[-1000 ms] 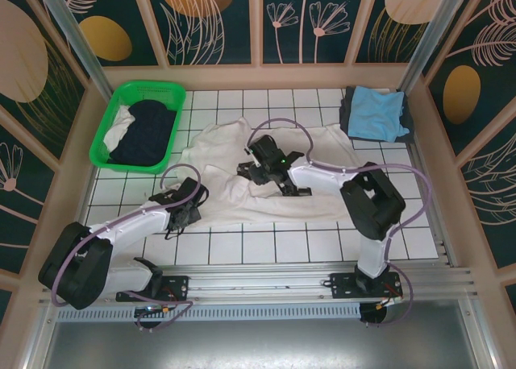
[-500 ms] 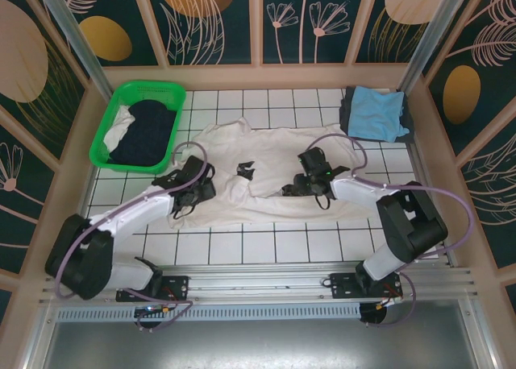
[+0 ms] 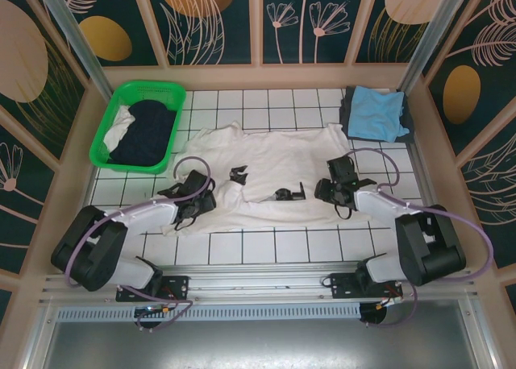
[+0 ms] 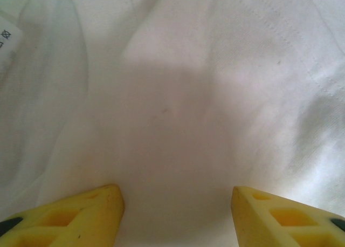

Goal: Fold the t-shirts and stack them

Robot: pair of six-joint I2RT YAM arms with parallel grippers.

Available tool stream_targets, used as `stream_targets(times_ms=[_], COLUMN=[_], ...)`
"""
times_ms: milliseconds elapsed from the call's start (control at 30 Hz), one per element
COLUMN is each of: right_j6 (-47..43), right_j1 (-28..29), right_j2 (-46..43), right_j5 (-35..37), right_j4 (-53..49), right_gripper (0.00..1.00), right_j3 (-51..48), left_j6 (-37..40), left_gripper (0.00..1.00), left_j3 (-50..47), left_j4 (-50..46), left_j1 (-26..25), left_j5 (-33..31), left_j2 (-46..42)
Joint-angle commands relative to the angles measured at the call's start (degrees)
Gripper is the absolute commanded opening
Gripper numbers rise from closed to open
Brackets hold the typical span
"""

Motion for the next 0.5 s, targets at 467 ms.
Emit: stream_targets(times_ms=[467], right_j6=[9.4], right_j1=[-1.0], right_j2=[-2.4], right_j5=[-0.3], right_j4=[-1.9], right_gripper=[0.49], right_j3=[-5.9], left_j6=[0.3], left_gripper=[0.68], left_j3=[0.8], left_j4=[-13.6], left_j1=[0.7], left_j5=[-4.1], left_j2=[-2.7])
